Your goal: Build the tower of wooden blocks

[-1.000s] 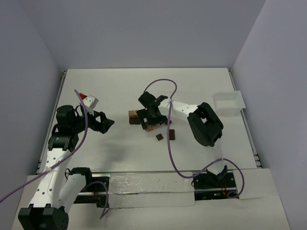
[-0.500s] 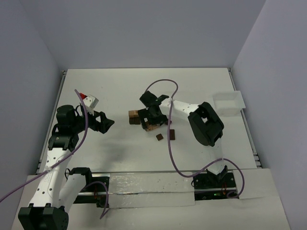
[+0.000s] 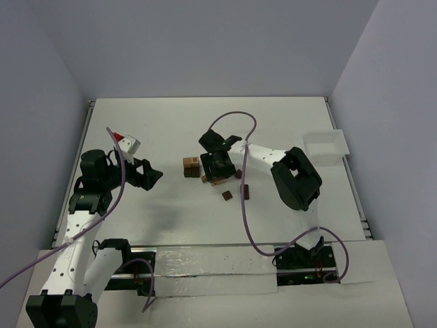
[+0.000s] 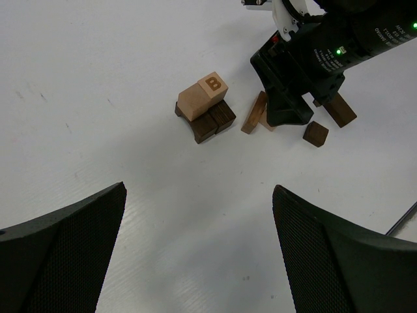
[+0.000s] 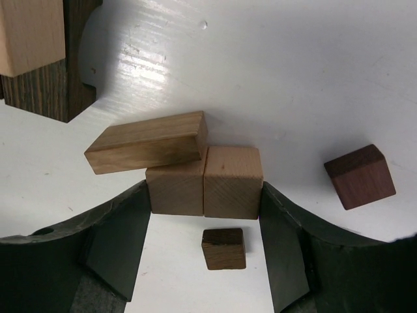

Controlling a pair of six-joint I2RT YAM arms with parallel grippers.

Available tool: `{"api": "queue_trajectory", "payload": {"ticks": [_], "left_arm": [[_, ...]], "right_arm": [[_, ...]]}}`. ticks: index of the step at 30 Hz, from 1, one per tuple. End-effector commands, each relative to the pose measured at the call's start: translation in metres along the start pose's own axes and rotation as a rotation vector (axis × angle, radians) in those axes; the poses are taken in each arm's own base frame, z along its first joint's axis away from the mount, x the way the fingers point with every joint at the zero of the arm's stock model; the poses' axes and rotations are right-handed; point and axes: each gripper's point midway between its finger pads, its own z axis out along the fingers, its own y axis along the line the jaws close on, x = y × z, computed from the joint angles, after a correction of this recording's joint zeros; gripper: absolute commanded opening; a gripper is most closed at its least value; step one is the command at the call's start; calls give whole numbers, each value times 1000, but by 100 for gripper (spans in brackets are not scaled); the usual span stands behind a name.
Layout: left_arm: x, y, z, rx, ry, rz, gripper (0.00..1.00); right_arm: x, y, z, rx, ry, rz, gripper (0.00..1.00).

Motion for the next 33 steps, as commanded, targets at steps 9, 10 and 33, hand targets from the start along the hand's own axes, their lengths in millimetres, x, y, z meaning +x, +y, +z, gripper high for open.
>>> {"api": "queue_trajectory", "payload": {"ticks": [9,10,33], "left_arm": [[-10,-2,0,18,-41,22,99],[-10,-2,0,18,-40,22,99],[-22,11,-4,-64,-65,12,99]], "right_arm": [[-3,16,-61,-97,-107,-3,34],[-3,19,-66,-111,-110,-7,33],[-62,98,-79,-150,-161,175,9]]}}
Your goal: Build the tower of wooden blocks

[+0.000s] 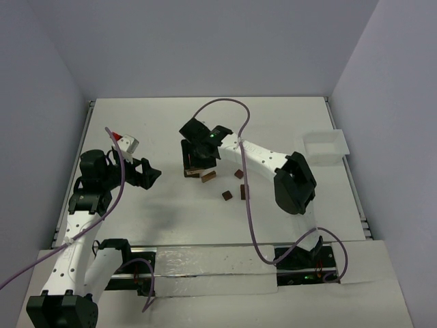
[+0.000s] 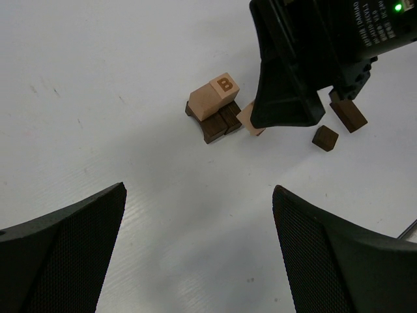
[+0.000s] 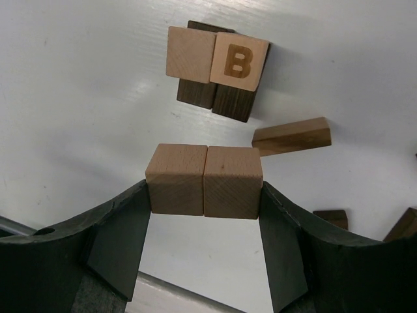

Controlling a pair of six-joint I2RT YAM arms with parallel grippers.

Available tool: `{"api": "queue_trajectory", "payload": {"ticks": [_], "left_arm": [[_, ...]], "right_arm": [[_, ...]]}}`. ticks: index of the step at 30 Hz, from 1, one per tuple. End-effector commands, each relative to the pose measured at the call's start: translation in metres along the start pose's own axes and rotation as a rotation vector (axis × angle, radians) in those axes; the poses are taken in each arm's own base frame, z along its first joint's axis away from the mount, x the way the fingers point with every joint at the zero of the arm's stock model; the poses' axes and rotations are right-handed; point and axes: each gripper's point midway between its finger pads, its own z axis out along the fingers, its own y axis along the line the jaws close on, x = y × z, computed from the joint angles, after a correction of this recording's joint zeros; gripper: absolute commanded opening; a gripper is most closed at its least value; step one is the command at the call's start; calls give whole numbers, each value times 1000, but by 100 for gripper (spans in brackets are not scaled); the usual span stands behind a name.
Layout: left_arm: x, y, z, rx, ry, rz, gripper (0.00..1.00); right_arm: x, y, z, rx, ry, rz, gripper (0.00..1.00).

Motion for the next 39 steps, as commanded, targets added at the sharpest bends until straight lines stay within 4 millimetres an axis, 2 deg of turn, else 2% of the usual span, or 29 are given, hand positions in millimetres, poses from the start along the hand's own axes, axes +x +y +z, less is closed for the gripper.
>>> {"api": "queue_trajectory", "payload": {"ticks": [1,4,10,24,39], "left_arm": [[-21,4,-2,-23,-63,19,99],[-20,5,-1,-25,-61,16,99],[-18,6,-1,-23,-54,14,99],[-17,7,1,-25,-54,8,99],[-15,7,3,-21,-47,2,99]], "right_arm": [[-8,20,-2,-15,-18,49,7],[-3,25,7,-7,-2,47,3],[-1,25,23,20,11,55,4],[-17,15,36,73,-30,78,8],[-24,7,48,117,-49,86,13]]}}
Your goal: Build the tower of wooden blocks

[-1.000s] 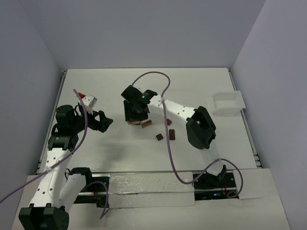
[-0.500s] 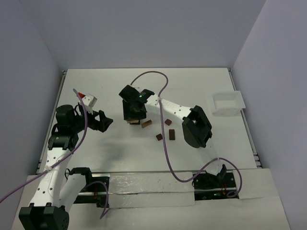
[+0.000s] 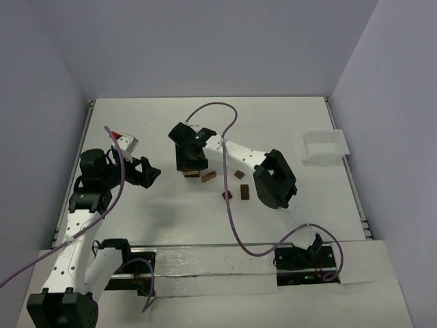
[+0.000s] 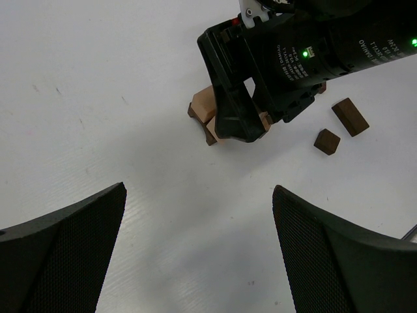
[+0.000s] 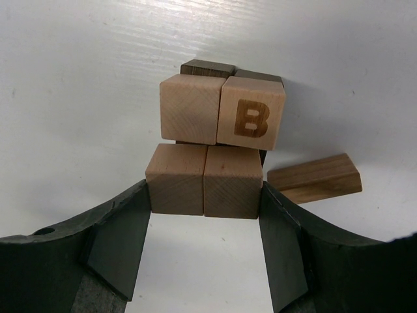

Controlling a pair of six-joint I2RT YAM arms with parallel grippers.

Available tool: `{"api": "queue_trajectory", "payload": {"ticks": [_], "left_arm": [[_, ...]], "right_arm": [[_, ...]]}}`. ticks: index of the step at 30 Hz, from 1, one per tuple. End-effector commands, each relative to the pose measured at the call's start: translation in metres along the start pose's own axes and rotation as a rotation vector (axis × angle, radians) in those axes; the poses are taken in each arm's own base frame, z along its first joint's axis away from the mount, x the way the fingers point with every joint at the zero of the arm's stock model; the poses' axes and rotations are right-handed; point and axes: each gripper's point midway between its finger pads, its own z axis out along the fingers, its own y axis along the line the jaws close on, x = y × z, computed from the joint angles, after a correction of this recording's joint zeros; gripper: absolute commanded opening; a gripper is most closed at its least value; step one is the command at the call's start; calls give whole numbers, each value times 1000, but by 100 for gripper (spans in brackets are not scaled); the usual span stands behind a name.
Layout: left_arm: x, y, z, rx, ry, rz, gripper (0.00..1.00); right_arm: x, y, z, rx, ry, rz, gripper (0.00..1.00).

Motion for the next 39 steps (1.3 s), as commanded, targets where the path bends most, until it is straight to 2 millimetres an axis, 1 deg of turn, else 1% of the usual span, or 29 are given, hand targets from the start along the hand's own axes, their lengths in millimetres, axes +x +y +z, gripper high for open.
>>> {"api": "queue_trajectory", "payload": {"ticks": [1,12,16,19,23,35,39], "left_arm": [[-15,3,0,-12,-48,16,99],[-13,4,1,-9,-43,15,99],[-12,4,1,-10,-42,15,99],[-12,4,2,-10,-41,13,99],[-12,4,2,-10,-42,15,99],[-11,5,3,-10,-37,12,99],[-11,5,3,-10,-37,14,99]], "right_arm": [[-22,0,-6,12,-58,35,15],[-22,-5,2,23,-48,47,24],[-22,-7,4,27,-42,51,24],[-22,-6,5,25,-41,51,32],[-21,-5,6,17,-34,51,40],[-18,-4,11,19,-22,51,44],[-17,-3,11,13,-17,53,48]]}}
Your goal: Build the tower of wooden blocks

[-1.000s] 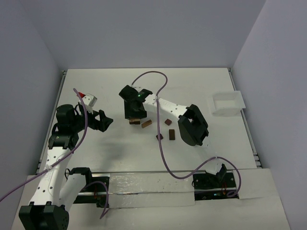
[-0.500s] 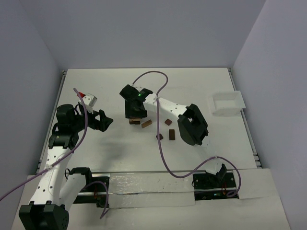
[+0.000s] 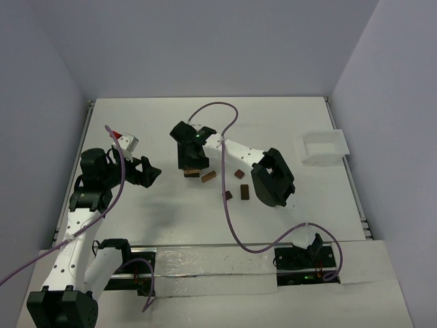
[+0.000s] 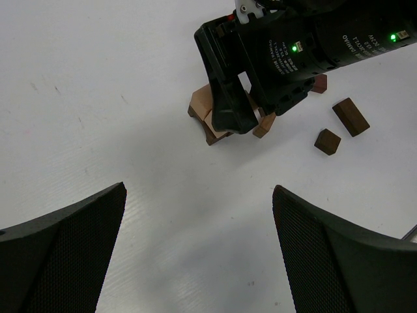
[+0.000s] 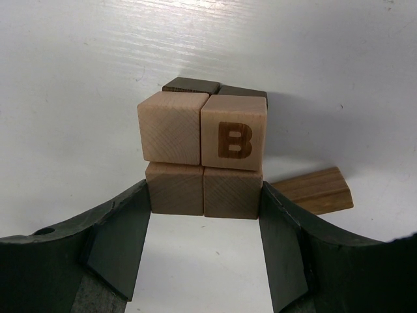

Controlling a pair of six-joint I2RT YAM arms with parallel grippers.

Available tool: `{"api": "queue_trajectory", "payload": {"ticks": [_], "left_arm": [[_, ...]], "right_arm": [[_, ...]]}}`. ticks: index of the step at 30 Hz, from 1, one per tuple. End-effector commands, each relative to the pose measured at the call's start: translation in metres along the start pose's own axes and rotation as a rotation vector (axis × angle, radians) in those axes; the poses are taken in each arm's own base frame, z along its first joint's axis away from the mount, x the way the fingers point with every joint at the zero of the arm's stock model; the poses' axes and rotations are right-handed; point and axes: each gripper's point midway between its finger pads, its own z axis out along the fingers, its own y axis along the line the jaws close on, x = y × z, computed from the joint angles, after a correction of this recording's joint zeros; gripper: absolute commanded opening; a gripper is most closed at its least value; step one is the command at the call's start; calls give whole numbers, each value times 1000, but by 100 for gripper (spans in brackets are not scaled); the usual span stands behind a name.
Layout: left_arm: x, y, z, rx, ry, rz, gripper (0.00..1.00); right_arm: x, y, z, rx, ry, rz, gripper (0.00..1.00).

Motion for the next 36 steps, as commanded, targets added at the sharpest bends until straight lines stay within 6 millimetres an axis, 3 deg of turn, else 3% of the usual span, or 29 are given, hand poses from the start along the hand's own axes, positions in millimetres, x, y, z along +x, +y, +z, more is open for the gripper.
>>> {"api": "queue_trajectory", "payload": {"ticks": [1,9,11,14,16,19,25,36], "left_arm": [[-12,4,1,-10,-42,20,99],[-11,4,1,-10,-40,19,99],[-12,3,1,-8,-43,20,99],[-11,3,1,-7,-40,19,99],[-11,3,1,-7,-40,19,99],[-11,3,1,-8,-41,21,99],[-11,3,1,-4,-40,21,99],[-11,-8,0,54,-41,19,99]], "right_arm": [[-12,6,-1,-12,-25,30,48],[-12,8,0,-16,-22,32,61],[-12,8,0,-14,-23,33,71],[-12,8,0,-17,-21,34,79],[-12,8,0,-17,-21,36,92],[-11,8,0,-19,-18,37,100],[-11,17,-7,-56,-16,29,100],[-6,18,-51,-130,-45,-39,100]]}}
